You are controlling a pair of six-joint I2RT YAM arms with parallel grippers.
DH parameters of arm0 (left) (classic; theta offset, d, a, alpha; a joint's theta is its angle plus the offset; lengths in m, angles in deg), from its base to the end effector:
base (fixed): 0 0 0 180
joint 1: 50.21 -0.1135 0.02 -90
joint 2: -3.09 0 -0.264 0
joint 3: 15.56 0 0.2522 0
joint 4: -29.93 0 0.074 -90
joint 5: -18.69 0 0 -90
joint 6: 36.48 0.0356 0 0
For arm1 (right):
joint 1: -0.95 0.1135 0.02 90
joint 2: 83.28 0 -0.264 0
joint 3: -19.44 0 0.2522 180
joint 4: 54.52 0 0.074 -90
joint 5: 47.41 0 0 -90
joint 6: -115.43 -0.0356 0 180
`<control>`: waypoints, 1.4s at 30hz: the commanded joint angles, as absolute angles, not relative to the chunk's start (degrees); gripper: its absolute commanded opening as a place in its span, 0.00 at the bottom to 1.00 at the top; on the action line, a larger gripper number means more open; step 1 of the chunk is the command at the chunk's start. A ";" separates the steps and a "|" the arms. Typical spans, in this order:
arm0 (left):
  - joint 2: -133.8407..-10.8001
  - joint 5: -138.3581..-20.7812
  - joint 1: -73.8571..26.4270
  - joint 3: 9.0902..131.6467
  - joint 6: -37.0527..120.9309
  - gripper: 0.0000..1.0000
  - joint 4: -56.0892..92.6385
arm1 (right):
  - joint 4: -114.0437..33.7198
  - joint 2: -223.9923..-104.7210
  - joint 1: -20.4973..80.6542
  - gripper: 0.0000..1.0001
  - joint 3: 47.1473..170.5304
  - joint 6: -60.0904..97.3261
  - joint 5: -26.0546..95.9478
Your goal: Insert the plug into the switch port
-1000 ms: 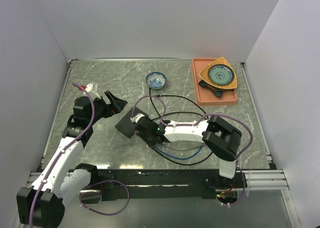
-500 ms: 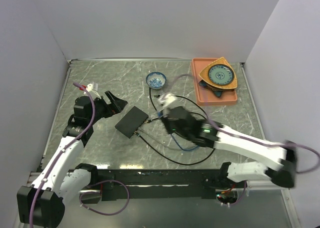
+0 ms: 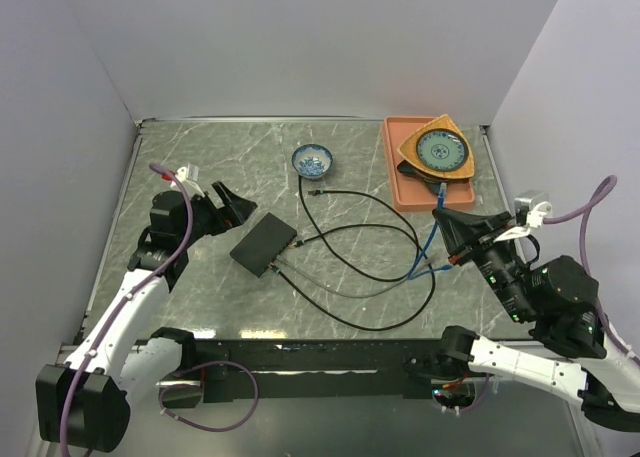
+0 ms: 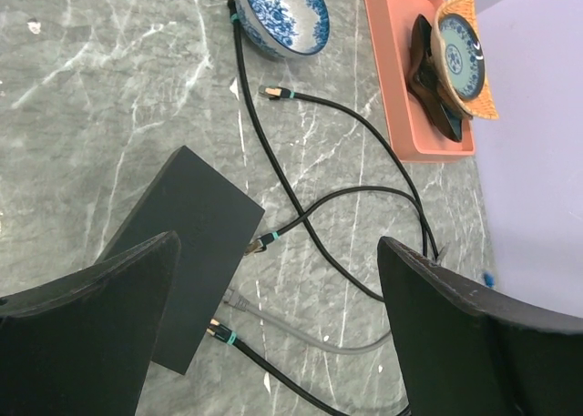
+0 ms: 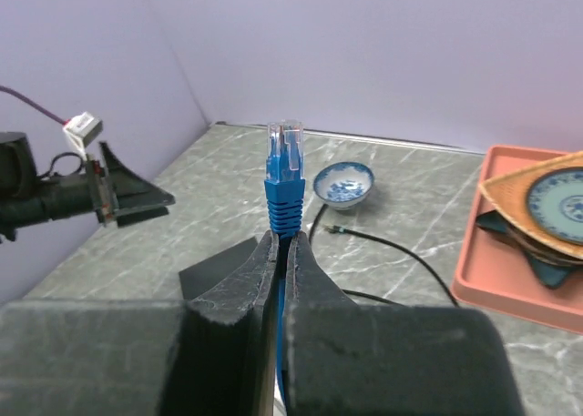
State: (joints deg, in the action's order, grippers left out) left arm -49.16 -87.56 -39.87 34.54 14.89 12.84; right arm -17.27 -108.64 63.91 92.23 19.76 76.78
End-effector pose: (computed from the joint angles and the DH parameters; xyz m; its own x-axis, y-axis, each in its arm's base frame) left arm 0.2073 -0.0479 0.2771 -0.5231 -0.5138 -0.6800 0.1353 0.7377 -0.6615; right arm 0.0423 0.0389 0.4306 0.0320 0.2425 -0.9696 -0.4909 0.8489 0.1961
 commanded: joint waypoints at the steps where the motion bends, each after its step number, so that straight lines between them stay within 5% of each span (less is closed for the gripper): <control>1: -49.74 -89.76 -39.76 34.76 13.88 0.96 17.56 | -15.62 -112.09 63.62 0.00 92.97 22.53 78.89; 11: -50.44 -93.19 -39.76 33.09 14.49 0.97 20.38 | -13.59 -140.64 63.35 0.00 90.78 27.54 59.14; 20: -52.98 -101.98 -39.58 30.02 16.08 0.97 27.15 | -32.11 -160.87 60.02 0.00 83.75 23.60 33.29; 42: -59.75 -110.24 -25.52 32.48 21.79 0.75 34.98 | -47.00 -152.36 44.11 0.00 73.90 16.12 10.86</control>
State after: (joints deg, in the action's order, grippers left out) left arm -58.56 -108.61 -27.41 29.47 19.28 31.57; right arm -42.47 -155.07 46.10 75.16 17.31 14.71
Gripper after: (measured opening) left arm 0.762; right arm 0.027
